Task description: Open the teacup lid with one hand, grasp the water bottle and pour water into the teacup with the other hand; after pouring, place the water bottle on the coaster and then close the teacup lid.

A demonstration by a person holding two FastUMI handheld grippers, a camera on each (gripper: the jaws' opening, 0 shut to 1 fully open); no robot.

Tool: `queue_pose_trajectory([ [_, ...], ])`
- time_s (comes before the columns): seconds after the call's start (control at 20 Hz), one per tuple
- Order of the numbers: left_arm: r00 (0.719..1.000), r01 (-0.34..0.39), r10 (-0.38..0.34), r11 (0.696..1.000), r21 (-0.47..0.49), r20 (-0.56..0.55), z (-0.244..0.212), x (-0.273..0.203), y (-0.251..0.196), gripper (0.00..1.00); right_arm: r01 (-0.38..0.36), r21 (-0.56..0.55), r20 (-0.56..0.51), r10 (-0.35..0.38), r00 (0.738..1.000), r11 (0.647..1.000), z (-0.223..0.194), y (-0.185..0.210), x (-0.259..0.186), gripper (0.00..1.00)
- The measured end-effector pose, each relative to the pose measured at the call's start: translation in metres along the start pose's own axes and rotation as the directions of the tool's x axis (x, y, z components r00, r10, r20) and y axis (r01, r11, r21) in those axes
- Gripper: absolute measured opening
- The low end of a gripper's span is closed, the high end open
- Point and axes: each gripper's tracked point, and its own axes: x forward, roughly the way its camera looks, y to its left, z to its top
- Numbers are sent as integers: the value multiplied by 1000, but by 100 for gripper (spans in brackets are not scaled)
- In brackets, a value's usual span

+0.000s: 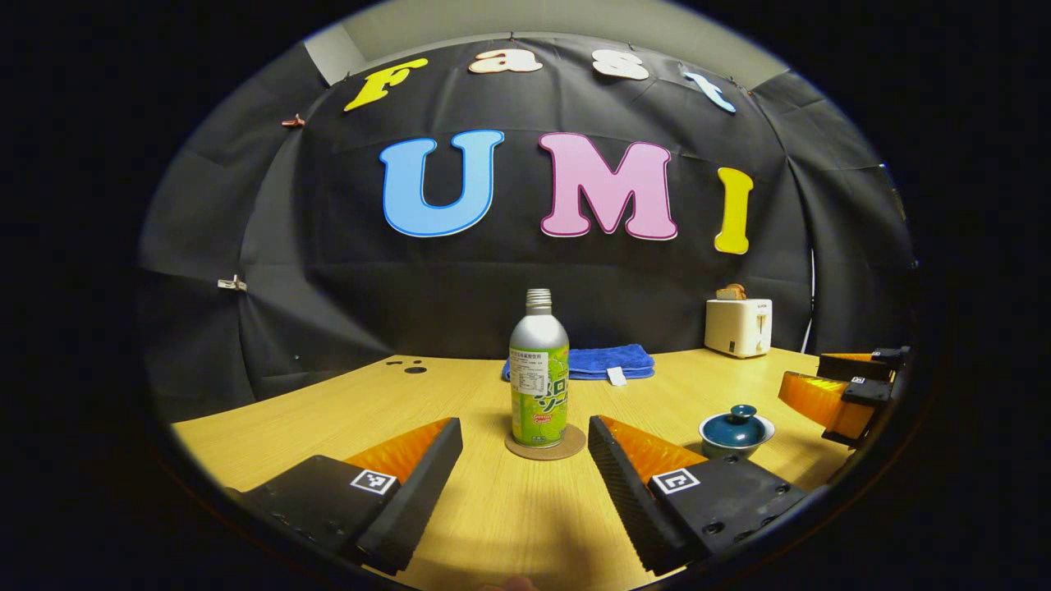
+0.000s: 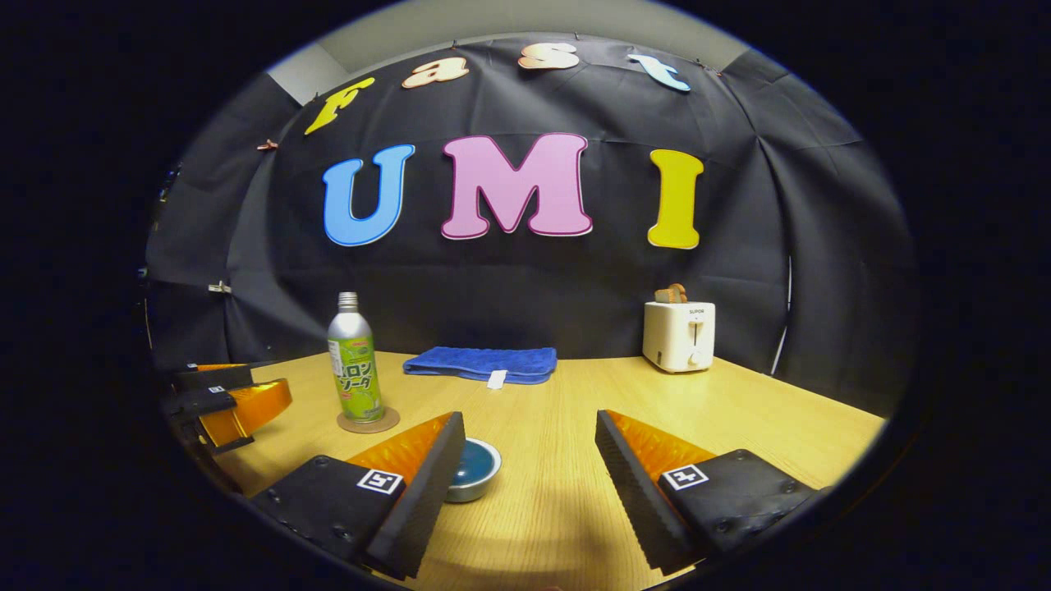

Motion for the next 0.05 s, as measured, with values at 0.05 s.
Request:
queue_pose_trajectory([
  [0.05, 1000, 3, -3, 1000, 0, 0, 0, -1, -1, 97, 2, 0, -1, -2, 1000, 1000, 0, -2, -1, 99],
])
